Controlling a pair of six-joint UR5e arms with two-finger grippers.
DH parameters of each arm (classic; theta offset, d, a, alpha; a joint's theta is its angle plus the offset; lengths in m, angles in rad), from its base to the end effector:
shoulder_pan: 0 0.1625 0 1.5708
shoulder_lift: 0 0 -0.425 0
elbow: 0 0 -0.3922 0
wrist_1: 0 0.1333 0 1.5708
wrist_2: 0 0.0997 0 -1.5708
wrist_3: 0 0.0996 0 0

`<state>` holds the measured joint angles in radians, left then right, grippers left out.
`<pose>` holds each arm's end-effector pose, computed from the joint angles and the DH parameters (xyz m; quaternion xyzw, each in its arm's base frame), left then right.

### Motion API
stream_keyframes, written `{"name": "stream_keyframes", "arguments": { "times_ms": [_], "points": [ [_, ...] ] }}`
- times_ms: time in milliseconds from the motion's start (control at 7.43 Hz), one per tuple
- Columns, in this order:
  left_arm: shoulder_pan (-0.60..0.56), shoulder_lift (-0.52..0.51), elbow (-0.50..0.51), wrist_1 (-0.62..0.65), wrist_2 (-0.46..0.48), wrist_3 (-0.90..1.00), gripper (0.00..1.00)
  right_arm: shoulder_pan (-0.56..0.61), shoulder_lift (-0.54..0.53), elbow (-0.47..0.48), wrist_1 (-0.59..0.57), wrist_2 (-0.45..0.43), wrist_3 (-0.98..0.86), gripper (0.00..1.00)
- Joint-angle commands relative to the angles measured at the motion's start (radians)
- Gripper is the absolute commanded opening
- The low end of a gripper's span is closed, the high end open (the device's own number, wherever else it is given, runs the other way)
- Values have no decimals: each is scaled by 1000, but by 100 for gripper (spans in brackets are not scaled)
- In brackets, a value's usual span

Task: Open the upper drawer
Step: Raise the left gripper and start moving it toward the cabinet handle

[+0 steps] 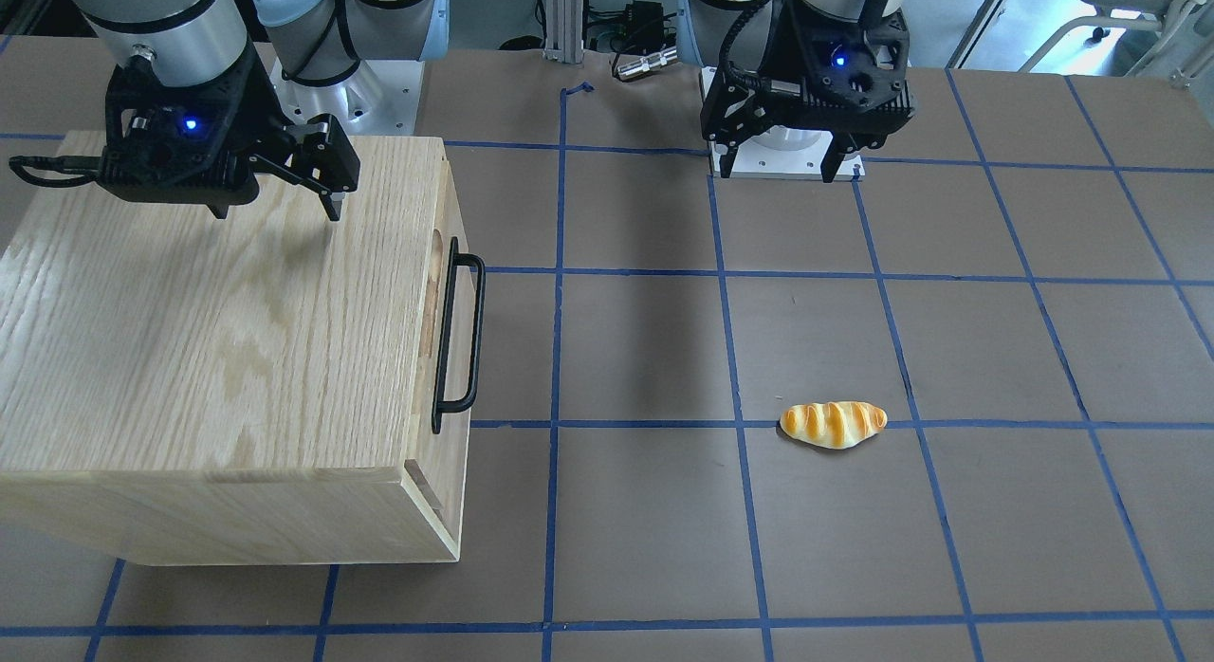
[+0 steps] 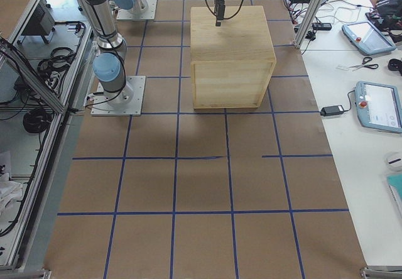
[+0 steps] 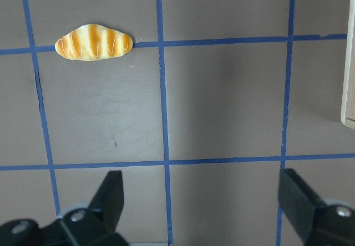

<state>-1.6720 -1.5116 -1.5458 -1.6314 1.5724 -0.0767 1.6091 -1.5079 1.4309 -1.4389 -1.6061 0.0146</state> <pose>-0.1797 -0.4518 0.5225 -0.0122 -0.9999 0.0118 0.0002 0.1493 -0.5065 0.5120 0.0123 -0.9994 -0.0270 0.0184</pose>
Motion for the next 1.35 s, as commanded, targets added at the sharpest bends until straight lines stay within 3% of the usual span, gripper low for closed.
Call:
{"name": "stream_keyframes", "arguments": {
  "times_ms": [0, 404, 942, 1212],
  "points": [
    [-2, 8, 0, -2, 14, -2, 100, 0, 0, 0, 0, 0, 1, 100],
    [0, -12, 18, 19, -11, -18, 100, 0, 0, 0, 0, 0, 1, 100],
    [0, -85, 38, 124, -199, -116, 100, 0, 0, -1, 0, 0, -1, 100],
    [-26, -146, 38, 183, -206, -182, 100, 0, 0, -1, 0, 0, 1, 100]
  ]
}}
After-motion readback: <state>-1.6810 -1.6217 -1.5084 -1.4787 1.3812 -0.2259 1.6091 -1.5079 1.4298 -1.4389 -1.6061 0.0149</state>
